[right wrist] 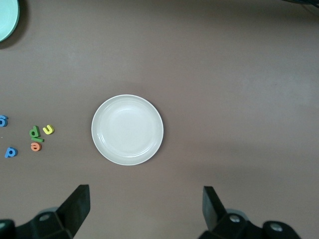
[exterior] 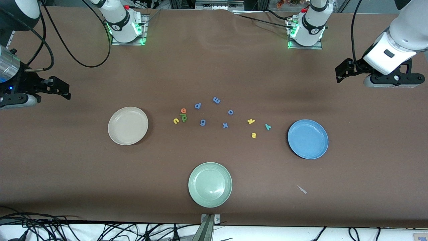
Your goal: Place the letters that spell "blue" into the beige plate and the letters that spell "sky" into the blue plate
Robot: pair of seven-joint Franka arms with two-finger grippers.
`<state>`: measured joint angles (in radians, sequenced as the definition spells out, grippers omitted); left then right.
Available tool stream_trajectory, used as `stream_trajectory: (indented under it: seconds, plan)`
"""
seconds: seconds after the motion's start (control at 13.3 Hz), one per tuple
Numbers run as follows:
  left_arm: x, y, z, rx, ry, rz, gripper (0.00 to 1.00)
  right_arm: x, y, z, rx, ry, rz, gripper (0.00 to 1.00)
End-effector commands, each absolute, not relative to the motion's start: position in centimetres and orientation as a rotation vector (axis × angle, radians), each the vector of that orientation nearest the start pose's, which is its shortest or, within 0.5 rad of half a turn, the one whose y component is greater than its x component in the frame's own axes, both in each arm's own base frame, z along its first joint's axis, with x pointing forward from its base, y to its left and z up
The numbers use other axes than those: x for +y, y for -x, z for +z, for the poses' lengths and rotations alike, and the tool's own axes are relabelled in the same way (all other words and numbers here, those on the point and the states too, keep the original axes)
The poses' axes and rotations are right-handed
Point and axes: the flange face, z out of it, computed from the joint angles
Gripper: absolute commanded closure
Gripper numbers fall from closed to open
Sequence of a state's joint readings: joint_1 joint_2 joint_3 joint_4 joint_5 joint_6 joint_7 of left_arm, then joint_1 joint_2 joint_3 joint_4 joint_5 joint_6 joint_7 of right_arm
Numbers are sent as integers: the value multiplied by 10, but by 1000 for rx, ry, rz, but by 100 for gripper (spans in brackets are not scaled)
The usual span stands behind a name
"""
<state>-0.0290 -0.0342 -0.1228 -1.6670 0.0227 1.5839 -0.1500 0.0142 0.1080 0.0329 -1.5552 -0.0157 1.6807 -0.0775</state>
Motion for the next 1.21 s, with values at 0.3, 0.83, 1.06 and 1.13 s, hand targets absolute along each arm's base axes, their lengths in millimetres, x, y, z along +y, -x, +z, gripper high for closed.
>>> stream_trajectory:
  seconds: [0.3, 0.83, 1.06, 1.13]
  plan:
    - [-81, -531, 603, 25, 3099, 65, 0, 26, -594, 584, -180, 3143, -31, 0]
    - [-83, -532, 603, 32, 3097, 60, 0, 24, -595, 583, -175, 3144, -29, 0]
    - [-82, -532, 603, 29, 3099, 63, 0, 24, -595, 583, -175, 3144, -29, 0]
    - [-82, -531, 604, 29, 3099, 63, 0, 24, -595, 583, -175, 3142, -29, 0]
